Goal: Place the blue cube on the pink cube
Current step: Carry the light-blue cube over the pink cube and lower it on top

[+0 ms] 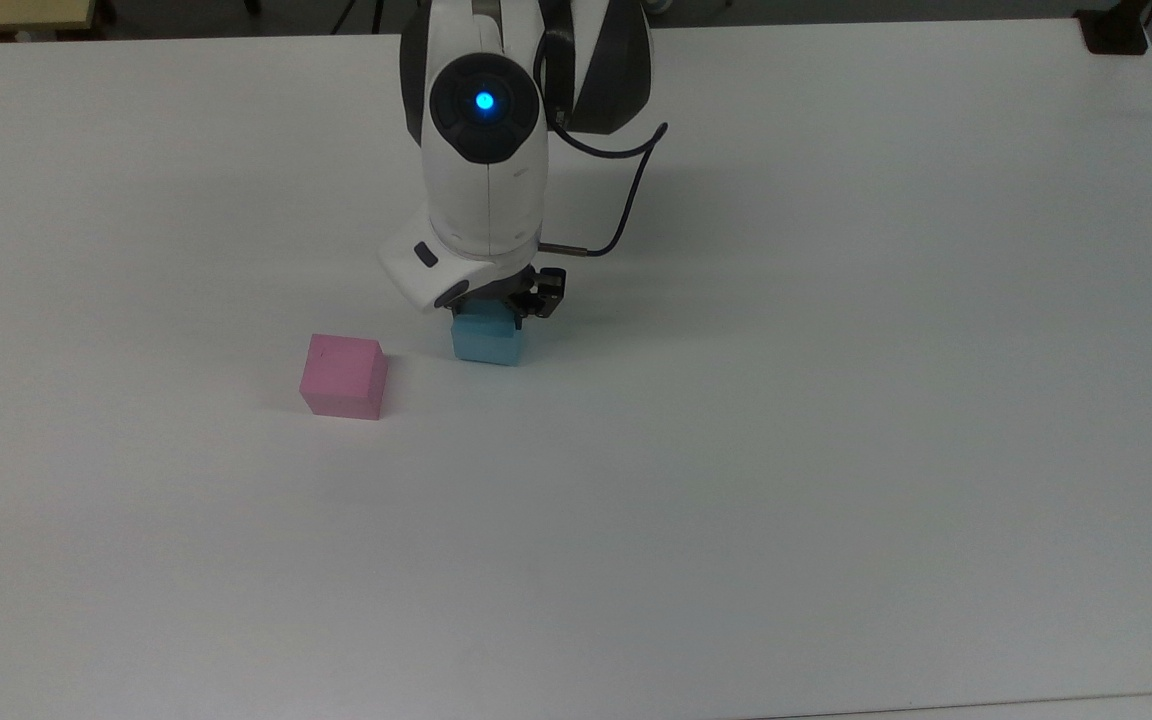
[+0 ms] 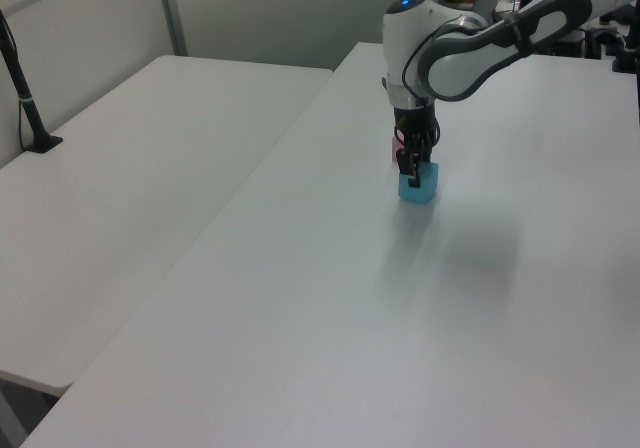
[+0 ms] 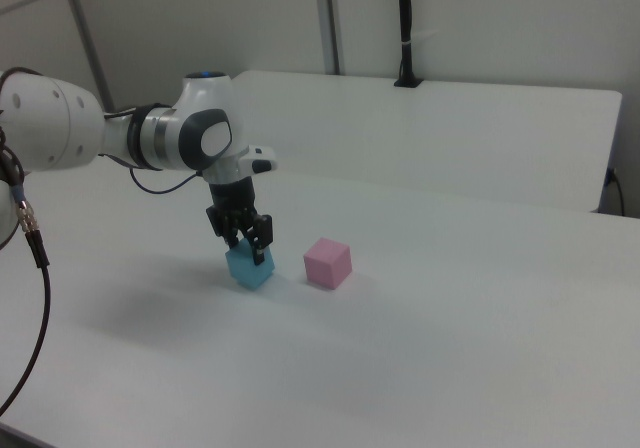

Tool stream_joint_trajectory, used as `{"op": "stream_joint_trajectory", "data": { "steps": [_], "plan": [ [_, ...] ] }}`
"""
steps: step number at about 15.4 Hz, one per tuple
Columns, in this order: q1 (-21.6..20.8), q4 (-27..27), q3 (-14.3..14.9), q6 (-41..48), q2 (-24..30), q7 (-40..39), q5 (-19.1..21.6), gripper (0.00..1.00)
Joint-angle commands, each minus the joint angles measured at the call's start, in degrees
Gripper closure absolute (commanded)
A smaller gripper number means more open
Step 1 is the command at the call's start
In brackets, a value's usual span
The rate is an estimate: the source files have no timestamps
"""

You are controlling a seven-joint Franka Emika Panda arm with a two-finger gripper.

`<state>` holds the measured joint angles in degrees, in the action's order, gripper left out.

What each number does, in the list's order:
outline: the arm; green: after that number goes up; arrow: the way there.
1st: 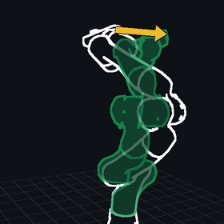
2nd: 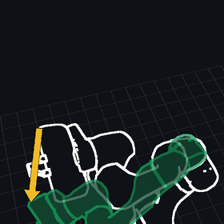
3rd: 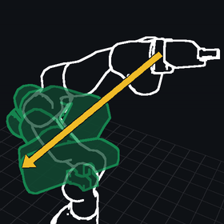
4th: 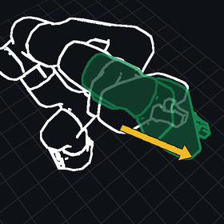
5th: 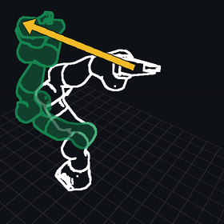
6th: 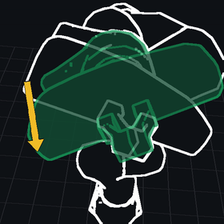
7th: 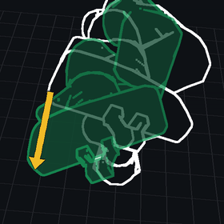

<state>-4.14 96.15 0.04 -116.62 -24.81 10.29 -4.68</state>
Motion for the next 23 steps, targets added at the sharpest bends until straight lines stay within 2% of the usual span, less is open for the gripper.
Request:
{"op": "stream_joint_trajectory", "data": {
  "steps": [1,6,10,16,21,23],
  "plan": [
    [2.0,-1.2,0.1,2.5,4.0,-3.6,-0.3,0.68],
    [6.3,-6.8,0.3,3.1,3.5,-10.3,0.2,0.68],
    [9.4,-7.4,0.3,2.6,2.0,-19.2,0.1,0.66],
    [11.0,-7.6,0.4,0.6,0.9,-19.3,0.1,0.62],
    [11.3,-9.8,0.4,-1.1,-1.4,-18.7,0.5,0.62],
    [11.4,-9.8,0.4,-1.9,-1.8,-18.6,0.4,0.52]
  ]
}}
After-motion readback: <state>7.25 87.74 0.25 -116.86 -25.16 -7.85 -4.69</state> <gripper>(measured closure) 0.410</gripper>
